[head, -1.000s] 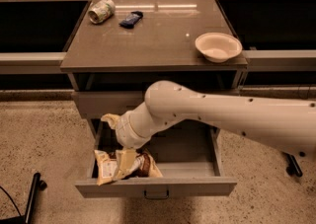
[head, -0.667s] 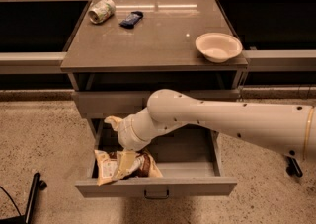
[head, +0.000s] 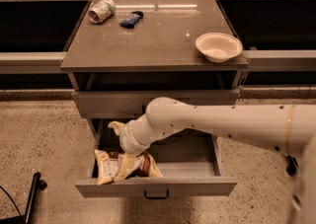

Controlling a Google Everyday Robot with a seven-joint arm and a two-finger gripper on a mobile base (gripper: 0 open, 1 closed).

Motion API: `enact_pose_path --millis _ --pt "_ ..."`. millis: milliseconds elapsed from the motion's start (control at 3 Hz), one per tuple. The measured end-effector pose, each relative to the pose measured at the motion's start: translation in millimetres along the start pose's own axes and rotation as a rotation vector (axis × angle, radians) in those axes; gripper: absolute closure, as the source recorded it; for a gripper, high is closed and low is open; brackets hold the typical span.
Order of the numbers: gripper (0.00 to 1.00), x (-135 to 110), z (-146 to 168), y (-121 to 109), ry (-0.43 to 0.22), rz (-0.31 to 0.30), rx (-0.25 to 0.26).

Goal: Pick brown chip bag from middle drawer and place on counter

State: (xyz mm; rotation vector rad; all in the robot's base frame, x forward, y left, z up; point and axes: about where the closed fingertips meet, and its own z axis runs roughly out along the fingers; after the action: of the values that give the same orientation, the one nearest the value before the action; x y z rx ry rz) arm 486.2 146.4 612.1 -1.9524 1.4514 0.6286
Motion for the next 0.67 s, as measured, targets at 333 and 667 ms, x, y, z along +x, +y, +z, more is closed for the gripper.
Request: enact_pose_path --millis 333,667 --pt "0.12 53.2 44.1 -4.4 0.040 0.053 -0.003" --pt "0.20 108.2 82.6 -2.1 0.061 0.087 -0.005"
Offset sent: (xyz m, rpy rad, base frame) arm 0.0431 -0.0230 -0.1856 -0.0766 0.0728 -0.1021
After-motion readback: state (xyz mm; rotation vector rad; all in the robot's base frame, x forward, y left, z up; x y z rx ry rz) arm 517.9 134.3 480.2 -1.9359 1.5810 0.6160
